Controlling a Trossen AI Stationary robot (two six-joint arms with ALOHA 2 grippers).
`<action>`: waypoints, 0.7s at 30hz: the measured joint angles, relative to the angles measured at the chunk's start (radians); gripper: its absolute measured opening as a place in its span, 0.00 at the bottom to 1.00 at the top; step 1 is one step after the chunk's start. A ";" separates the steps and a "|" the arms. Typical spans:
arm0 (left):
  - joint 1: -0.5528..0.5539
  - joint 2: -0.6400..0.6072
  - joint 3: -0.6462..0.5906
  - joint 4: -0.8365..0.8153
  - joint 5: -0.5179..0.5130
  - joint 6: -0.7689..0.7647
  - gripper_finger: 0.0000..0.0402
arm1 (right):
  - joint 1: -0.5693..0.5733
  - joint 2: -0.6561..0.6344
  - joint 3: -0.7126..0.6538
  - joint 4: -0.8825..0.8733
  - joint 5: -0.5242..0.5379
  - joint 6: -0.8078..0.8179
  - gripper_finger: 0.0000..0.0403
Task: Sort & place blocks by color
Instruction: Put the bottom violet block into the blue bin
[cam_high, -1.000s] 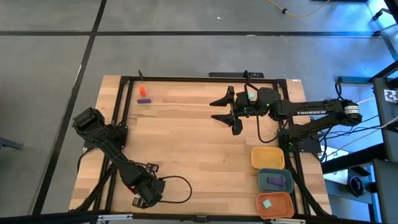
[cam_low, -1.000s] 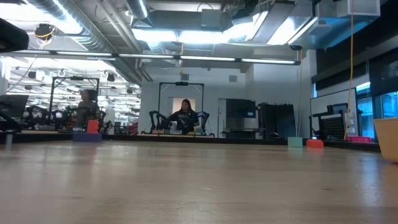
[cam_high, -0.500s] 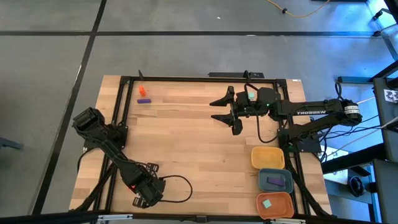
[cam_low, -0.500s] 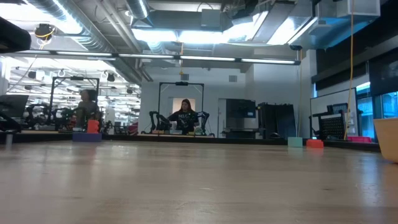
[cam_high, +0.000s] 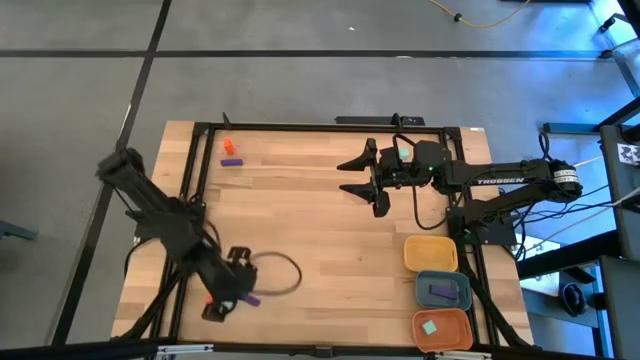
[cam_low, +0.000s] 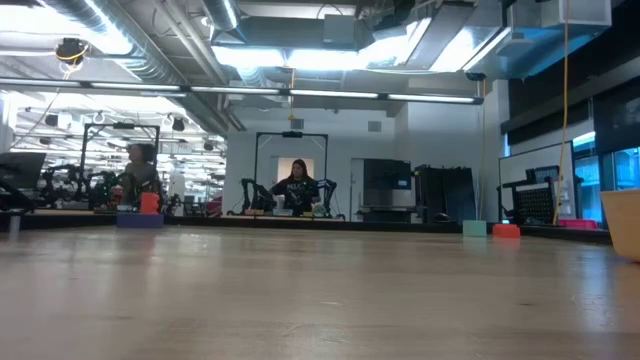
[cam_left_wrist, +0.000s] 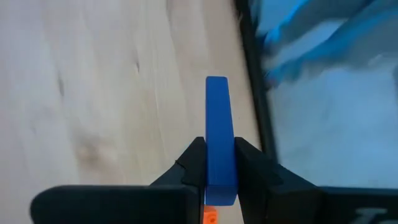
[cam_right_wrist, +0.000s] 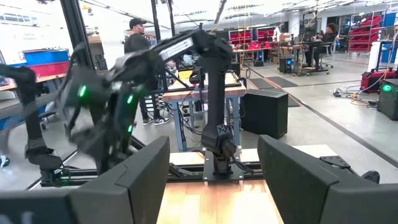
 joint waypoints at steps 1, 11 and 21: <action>0.012 -0.033 0.009 0.002 -0.004 0.013 0.12 | 0.000 0.000 0.000 0.000 0.000 0.000 0.61; 0.143 -0.192 0.247 0.008 -0.125 0.179 0.12 | 0.000 0.000 0.000 0.000 -0.001 -0.004 0.61; 0.143 -0.156 0.297 0.014 -0.188 0.252 0.12 | 0.000 0.000 0.000 0.000 -0.001 0.000 0.61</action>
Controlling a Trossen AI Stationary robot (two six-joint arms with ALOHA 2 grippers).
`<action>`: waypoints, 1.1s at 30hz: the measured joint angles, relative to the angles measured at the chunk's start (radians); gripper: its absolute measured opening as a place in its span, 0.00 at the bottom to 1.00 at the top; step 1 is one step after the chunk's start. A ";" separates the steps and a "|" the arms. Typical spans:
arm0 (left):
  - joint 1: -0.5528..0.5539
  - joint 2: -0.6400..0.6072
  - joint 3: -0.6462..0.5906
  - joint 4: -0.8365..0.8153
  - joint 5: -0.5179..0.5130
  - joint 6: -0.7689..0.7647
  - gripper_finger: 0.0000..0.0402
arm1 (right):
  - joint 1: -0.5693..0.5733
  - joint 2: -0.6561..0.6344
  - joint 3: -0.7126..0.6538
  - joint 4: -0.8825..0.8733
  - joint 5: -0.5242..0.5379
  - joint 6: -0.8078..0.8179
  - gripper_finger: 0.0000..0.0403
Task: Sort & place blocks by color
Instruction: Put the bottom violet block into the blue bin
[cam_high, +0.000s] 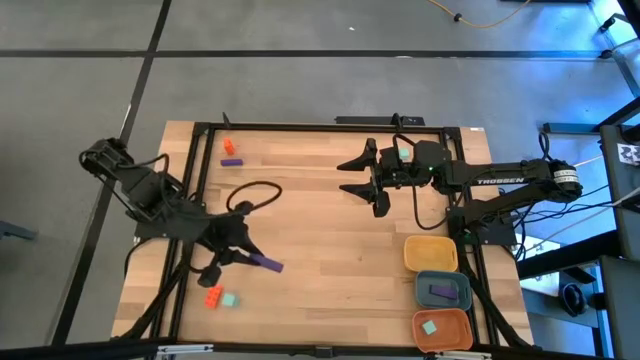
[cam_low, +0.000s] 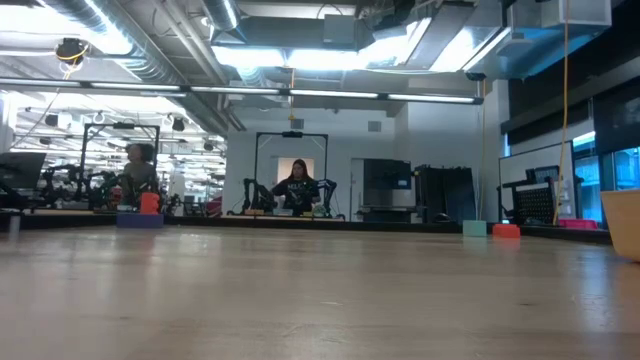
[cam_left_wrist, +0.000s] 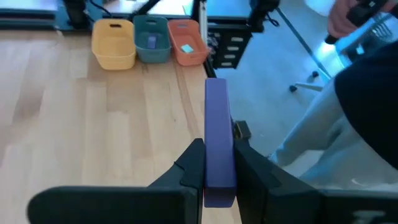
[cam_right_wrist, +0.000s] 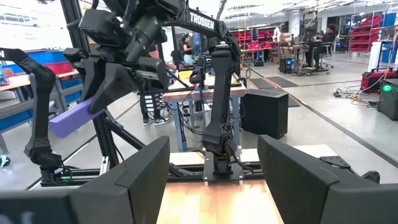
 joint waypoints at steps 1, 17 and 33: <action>0.000 0.001 0.000 0.007 -0.019 0.004 0.12 | 0.000 0.000 0.000 0.000 0.000 0.000 0.61; 0.433 -0.038 -0.031 0.107 0.024 0.411 0.12 | 0.000 0.000 0.000 0.000 0.000 0.004 0.61; 0.739 -0.112 -0.480 0.864 0.315 0.374 0.12 | 0.000 0.000 0.001 0.018 0.011 0.055 0.61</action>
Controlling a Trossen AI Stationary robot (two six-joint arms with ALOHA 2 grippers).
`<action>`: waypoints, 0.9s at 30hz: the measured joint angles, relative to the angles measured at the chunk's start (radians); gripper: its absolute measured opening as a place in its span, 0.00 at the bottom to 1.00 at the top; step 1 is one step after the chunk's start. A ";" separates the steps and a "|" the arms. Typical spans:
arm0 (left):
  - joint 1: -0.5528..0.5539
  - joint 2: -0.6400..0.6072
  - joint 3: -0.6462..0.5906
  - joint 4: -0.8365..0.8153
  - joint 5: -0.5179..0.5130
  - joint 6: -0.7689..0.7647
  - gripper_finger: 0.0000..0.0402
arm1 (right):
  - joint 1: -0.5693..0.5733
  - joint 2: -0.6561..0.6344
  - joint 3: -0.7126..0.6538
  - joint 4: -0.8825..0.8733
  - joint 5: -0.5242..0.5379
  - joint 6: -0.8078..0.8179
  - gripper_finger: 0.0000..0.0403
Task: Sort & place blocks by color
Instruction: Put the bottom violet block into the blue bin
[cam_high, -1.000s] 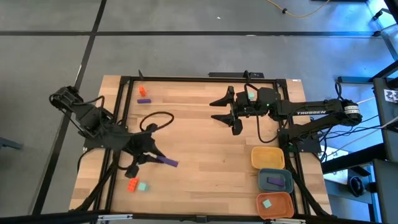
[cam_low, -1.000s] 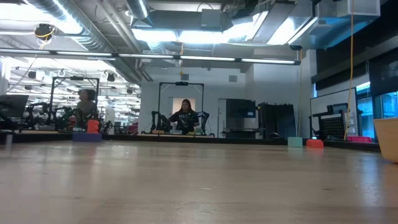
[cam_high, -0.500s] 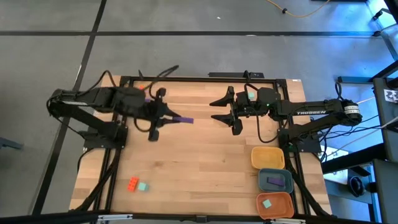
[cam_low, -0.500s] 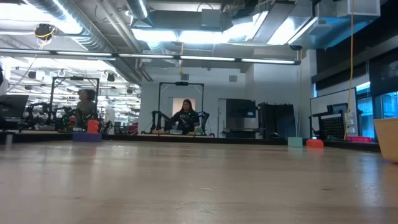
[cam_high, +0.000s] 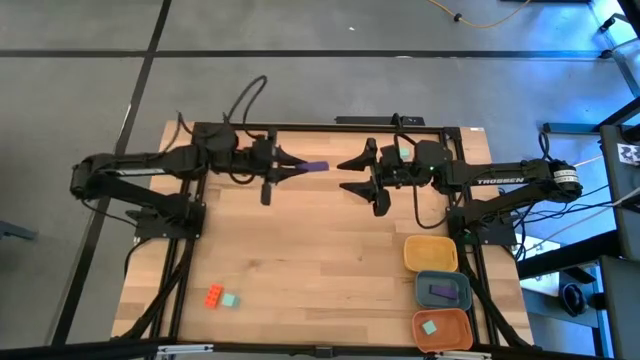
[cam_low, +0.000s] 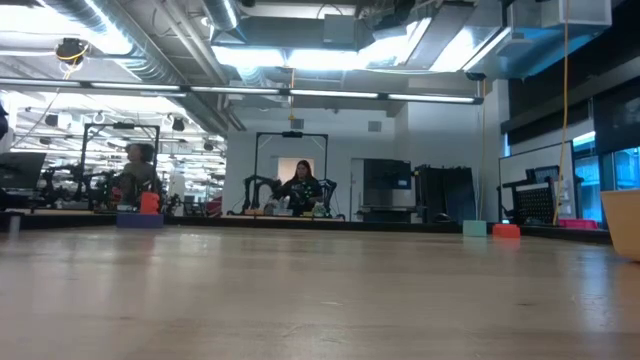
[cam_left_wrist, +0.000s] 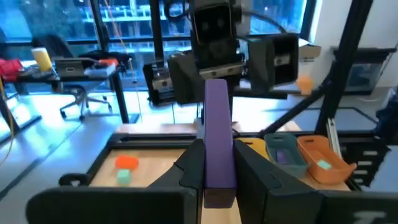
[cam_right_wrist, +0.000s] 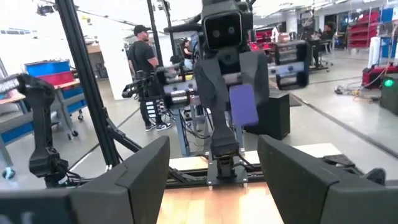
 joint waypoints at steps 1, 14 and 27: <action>-0.003 0.008 -0.022 0.028 0.000 -0.010 0.12 | 0.000 0.000 0.000 0.000 0.000 0.002 0.61; -0.046 0.026 -0.072 0.113 -0.071 -0.045 0.12 | 0.000 0.000 0.000 -0.059 0.070 -0.029 0.61; -0.046 0.026 -0.072 0.101 -0.072 -0.046 0.13 | 0.000 0.123 0.114 -0.135 0.120 -0.070 0.61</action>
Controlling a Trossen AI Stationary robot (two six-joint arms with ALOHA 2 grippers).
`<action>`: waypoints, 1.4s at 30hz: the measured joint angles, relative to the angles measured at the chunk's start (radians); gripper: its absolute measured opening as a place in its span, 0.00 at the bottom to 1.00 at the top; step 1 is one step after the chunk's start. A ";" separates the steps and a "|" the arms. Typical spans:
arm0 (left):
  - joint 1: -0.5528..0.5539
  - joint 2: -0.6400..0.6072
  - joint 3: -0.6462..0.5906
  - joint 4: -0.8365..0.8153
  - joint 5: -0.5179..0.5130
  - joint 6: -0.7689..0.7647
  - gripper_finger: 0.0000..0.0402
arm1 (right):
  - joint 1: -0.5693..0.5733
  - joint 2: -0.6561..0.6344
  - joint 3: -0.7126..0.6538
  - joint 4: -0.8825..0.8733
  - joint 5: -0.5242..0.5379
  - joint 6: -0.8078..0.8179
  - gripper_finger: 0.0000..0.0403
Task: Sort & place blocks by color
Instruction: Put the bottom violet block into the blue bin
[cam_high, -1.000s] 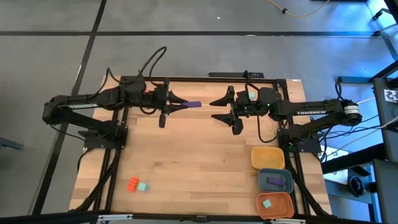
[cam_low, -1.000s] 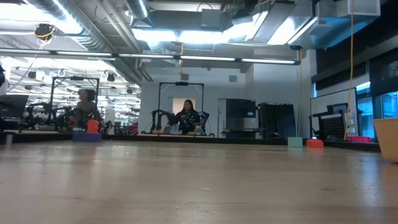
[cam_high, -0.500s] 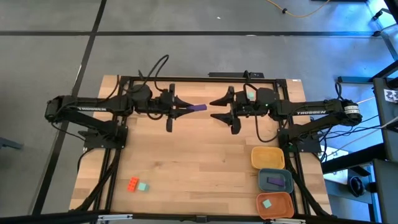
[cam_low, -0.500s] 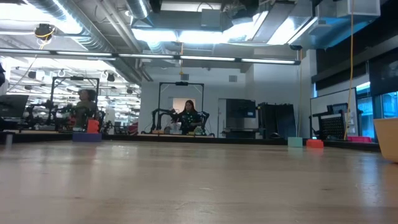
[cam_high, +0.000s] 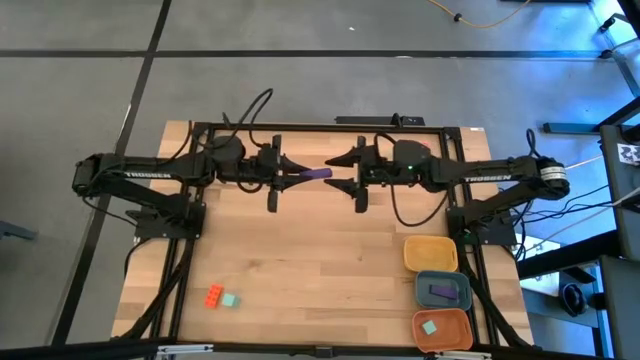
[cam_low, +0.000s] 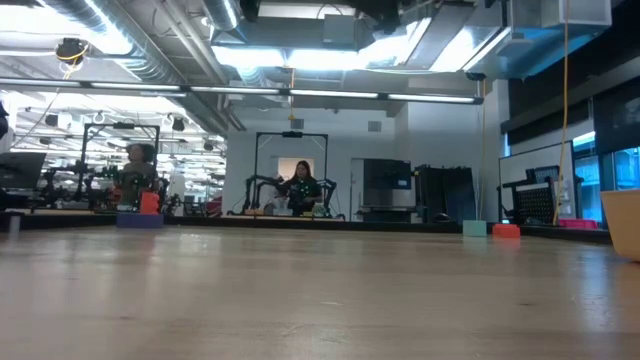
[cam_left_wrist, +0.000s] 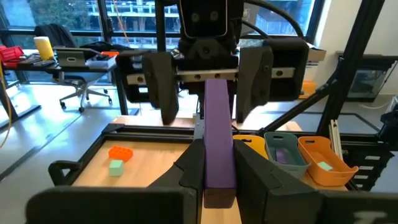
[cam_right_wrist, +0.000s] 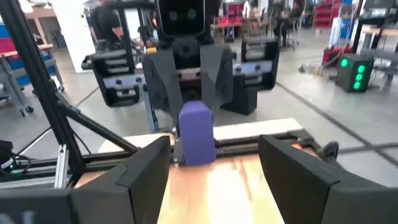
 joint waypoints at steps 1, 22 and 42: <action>0.000 0.000 0.000 -0.002 0.000 0.000 0.13 | 0.000 0.007 0.004 0.000 0.000 0.002 0.61; 0.001 0.000 0.001 -0.016 0.000 -0.014 0.13 | -0.001 0.012 0.011 0.019 -0.071 -0.012 0.14; 0.001 0.000 0.002 -0.014 -0.034 -0.014 0.48 | 0.000 0.012 0.010 0.020 -0.091 0.026 0.14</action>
